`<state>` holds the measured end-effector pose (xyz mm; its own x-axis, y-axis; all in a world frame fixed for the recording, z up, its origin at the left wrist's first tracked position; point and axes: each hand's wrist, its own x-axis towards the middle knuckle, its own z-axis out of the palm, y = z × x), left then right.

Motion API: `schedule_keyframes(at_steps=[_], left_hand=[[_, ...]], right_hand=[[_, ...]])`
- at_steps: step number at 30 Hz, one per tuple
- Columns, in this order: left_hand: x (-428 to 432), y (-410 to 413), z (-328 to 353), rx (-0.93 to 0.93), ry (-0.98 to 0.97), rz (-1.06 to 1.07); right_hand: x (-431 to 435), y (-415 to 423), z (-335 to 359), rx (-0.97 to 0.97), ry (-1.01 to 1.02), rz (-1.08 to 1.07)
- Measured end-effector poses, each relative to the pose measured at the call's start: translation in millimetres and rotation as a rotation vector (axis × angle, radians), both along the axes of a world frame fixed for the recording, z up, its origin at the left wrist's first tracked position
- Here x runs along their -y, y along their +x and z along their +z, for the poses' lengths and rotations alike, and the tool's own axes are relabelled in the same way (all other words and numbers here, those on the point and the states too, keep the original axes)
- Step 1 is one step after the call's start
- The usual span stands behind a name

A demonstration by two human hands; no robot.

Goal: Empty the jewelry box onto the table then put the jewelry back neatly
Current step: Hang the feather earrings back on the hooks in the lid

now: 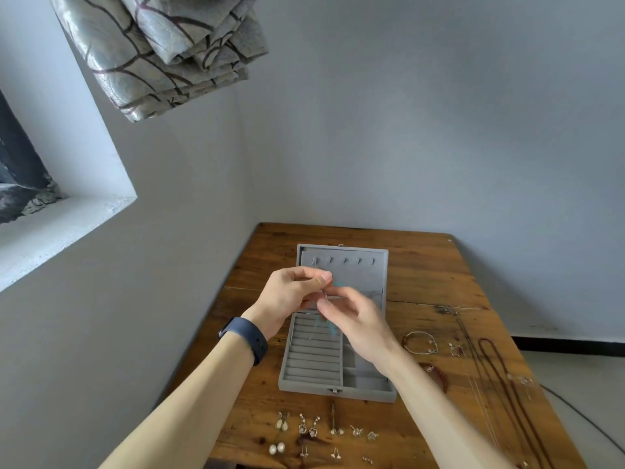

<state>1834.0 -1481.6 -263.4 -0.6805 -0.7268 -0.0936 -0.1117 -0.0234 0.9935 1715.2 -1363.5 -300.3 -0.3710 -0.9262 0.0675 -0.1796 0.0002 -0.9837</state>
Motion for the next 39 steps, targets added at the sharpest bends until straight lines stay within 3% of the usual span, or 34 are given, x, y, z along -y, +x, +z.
schedule_keyframes(at_steps=[4, 10, 15, 21, 27, 31, 35, 39], left_hand=[[-11, 2, 5, 0.08, -0.106, 0.058], [-25, 5, 8, 0.104, -0.086, 0.06], [-31, 6, 10, 0.082, -0.019, 0.053], [-36, 8, 9, 0.096, -0.084, 0.085], [-39, 6, 10, 0.046, -0.145, 0.055], [-34, 4, 2, 0.063, -0.15, 0.063], [-22, -4, -12, 0.083, -0.127, 0.074], [11, -17, -29, 0.123, -0.238, 0.291]], right_hand=[[-14, 4, -1, 0.021, -0.031, -0.087], [-32, 2, -2, 0.322, 0.013, -0.073], [-36, 2, 0, 0.477, 0.032, -0.096], [-39, 0, 6, 0.62, 0.014, -0.087], [-32, -1, 7, 0.443, 0.042, -0.055], [-24, -9, 2, 0.102, 0.036, -0.105], [-6, -18, -7, -0.113, 0.078, -0.147], [23, -33, -13, -0.229, 0.093, -0.212]])
